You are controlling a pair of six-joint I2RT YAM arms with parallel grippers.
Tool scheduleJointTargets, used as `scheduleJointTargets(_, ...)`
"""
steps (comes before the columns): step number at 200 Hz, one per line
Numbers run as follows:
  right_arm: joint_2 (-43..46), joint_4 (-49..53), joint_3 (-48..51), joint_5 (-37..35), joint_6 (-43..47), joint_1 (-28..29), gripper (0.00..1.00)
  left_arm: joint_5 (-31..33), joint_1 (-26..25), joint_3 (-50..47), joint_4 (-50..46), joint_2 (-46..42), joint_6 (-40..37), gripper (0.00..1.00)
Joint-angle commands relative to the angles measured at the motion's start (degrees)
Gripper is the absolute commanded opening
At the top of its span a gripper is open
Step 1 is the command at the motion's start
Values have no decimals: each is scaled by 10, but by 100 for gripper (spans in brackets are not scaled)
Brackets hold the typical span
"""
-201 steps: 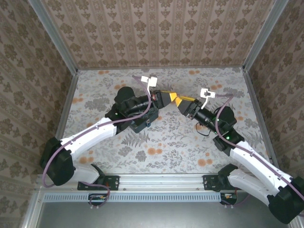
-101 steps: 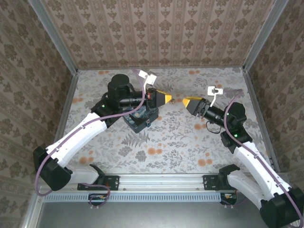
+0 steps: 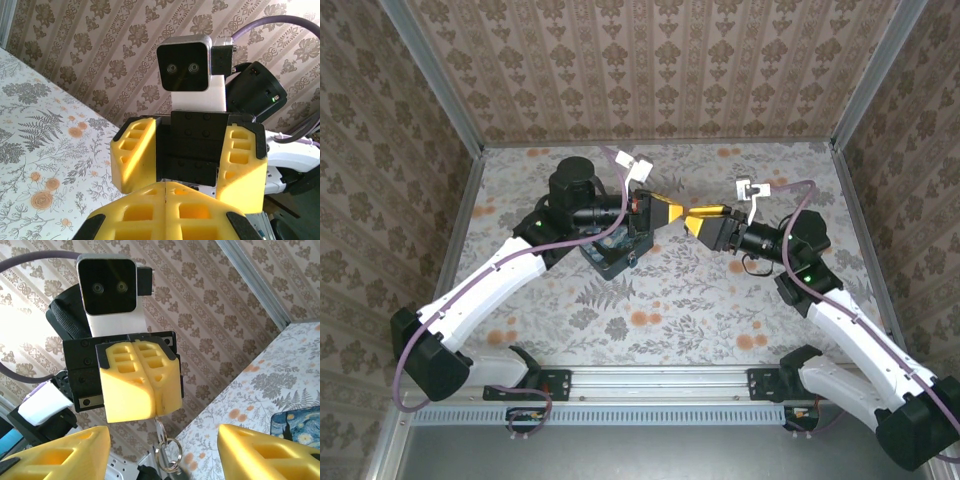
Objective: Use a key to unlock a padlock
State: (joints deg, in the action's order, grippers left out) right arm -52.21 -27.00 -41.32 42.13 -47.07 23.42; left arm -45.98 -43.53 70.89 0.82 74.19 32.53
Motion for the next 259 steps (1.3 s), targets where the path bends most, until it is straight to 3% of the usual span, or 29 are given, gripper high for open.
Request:
scheduleJointTargets(1,-2,-10,-20,8,18,7,59,-17,-5,-5,17,2,2,0)
scheduleJointTargets(58,-4,-4,-29,18,26,15,31,-16,-6,-5,15,4,2,0)
scheduleJointTargets(105,-2,8,-27,26,34,16,24,-13,-5,-4,12,3,0,0)
scheduleJointTargets(117,0,12,-27,28,38,16,16,-12,-5,-3,12,3,0,0)
scheduleJointTargets(148,2,24,-28,32,43,16,12,-12,-5,-1,9,3,-1,0)
scheduleJointTargets(181,6,39,-30,29,55,16,0,-13,-5,-1,9,3,-2,0)
scheduleJointTargets(223,13,67,-33,24,76,16,0,-15,-4,-2,8,0,-2,0)
scheduleJointTargets(239,22,97,-33,8,92,16,10,-19,-5,-3,13,-2,0,0)
scheduleJointTargets(247,26,112,-32,-3,96,15,21,-20,-5,-3,14,-4,0,0)
scheduleJointTargets(259,31,103,-27,-8,90,12,27,-21,-5,-2,11,-3,-1,0)
